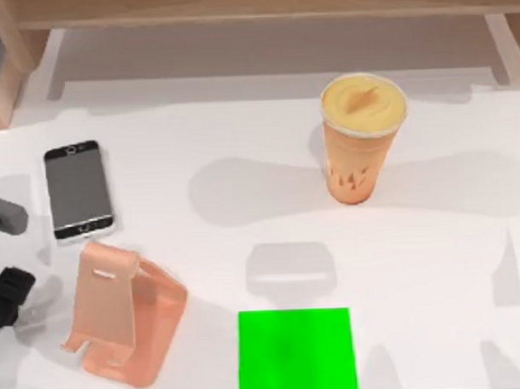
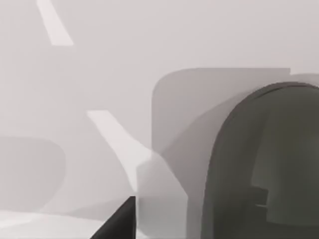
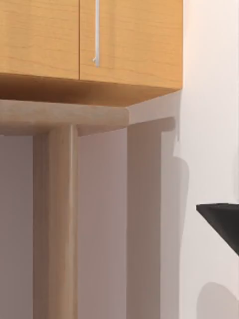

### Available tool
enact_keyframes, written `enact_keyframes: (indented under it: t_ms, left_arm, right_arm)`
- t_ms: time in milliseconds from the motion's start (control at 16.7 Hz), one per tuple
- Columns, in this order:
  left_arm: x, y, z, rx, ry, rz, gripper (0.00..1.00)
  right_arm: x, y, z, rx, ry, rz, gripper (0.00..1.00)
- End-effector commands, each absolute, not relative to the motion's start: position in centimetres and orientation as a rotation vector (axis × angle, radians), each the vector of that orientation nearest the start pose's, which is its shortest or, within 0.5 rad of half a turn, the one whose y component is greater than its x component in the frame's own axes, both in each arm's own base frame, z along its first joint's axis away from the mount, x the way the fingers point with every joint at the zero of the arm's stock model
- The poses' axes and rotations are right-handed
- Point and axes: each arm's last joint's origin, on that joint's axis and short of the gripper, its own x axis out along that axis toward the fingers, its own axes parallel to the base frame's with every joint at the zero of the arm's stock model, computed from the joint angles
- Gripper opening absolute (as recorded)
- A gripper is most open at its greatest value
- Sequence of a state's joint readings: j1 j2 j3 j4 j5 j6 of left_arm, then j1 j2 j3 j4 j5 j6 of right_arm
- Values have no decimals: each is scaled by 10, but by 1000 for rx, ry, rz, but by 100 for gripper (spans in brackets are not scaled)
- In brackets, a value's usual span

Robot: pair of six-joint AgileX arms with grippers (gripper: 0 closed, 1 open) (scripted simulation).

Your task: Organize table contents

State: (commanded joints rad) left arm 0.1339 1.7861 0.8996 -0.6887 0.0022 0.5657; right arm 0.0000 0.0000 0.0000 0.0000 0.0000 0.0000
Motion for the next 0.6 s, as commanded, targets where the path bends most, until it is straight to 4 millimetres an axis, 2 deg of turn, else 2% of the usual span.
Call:
enact_keyframes:
  t_ms: [240,600]
  left_arm:
    - [280,39,107,334,1548,-339,2]
    - [280,39,107,334,1548,-339,0]
  right_arm:
    - [106,-1,160,0,0,0,100]
    - [106,-1,160,0,0,0,100]
